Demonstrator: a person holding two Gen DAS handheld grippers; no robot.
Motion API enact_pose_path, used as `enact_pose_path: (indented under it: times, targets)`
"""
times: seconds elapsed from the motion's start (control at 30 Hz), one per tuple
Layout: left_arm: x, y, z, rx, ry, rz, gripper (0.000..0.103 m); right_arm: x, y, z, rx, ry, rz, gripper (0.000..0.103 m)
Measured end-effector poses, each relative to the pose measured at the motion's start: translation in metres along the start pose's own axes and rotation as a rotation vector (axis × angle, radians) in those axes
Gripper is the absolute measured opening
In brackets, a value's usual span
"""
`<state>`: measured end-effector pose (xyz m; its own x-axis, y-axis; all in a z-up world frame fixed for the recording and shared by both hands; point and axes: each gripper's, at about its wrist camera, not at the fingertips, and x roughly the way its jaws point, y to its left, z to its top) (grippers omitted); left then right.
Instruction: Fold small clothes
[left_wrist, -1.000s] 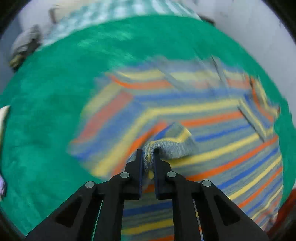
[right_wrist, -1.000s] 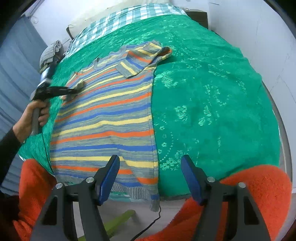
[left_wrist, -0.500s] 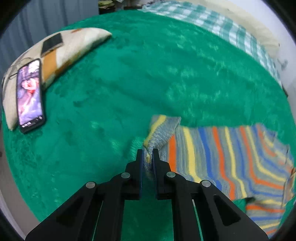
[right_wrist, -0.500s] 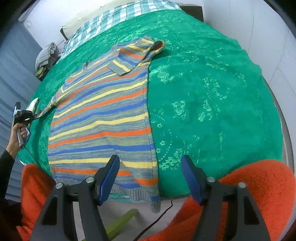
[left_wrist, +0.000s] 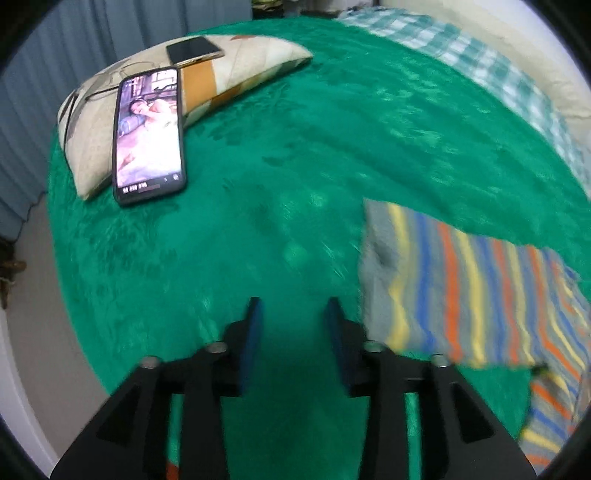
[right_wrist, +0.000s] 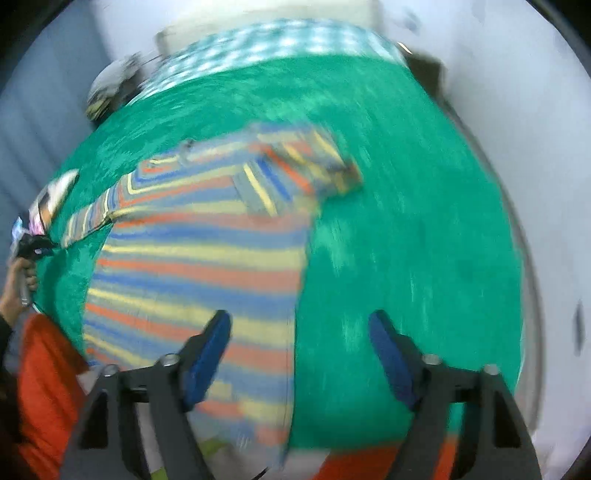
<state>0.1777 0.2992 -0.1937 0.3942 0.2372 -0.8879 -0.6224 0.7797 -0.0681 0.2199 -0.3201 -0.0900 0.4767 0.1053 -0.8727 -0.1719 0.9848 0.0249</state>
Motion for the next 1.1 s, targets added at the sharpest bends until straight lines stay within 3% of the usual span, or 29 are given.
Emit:
enact_pose_path:
  times: [0.07, 0.2, 0.3, 0.33, 0.37, 0.43, 0.53, 0.63, 0.7, 0.8, 0.9, 1.1]
  targets:
    - [-0.016, -0.007, -0.02, 0.017, -0.029, -0.047, 0.068, 0.024, 0.025, 0.038, -0.129, -0.036, 0.001, 0.08]
    - [-0.033, -0.019, -0.059, 0.053, -0.067, -0.11, 0.072, 0.111, 0.079, 0.098, -0.313, 0.0, 0.04, 0.079]
    - [-0.023, -0.019, -0.084, 0.093, -0.058, -0.091, 0.074, 0.181, 0.094, 0.116, -0.345, 0.066, -0.01, 0.075]
    - [-0.016, -0.018, -0.09, 0.108, -0.037, -0.065, 0.074, 0.199, 0.092, 0.116, -0.33, 0.106, -0.008, 0.056]
    - [-0.013, -0.018, -0.091, 0.109, -0.019, -0.05, 0.073, 0.213, 0.085, 0.115, -0.293, 0.153, 0.018, 0.047]
    - [-0.018, -0.017, -0.085, 0.103, -0.042, -0.093, 0.074, 0.205, 0.063, 0.119, -0.191, 0.117, 0.051, 0.003]
    - [-0.015, -0.016, -0.081, 0.089, -0.033, -0.108, 0.075, 0.159, 0.001, 0.126, 0.012, 0.01, 0.078, 0.002]
    - [-0.014, -0.019, -0.08, 0.091, -0.036, -0.105, 0.075, 0.1, -0.087, 0.117, 0.185, -0.099, -0.04, 0.002]
    - [-0.013, -0.022, -0.083, 0.102, -0.039, -0.101, 0.076, 0.066, -0.145, 0.1, 0.3, -0.147, -0.179, 0.002]
    - [-0.013, -0.028, -0.087, 0.121, -0.045, -0.091, 0.076, 0.053, -0.208, 0.07, 0.448, -0.103, -0.291, 0.002]
    - [-0.013, -0.032, -0.09, 0.139, -0.047, -0.081, 0.076, 0.078, -0.221, 0.044, 0.482, 0.015, -0.294, 0.002]
    - [-0.014, -0.033, -0.094, 0.173, -0.038, -0.08, 0.078, 0.123, -0.2, 0.017, 0.458, 0.107, -0.325, 0.002]
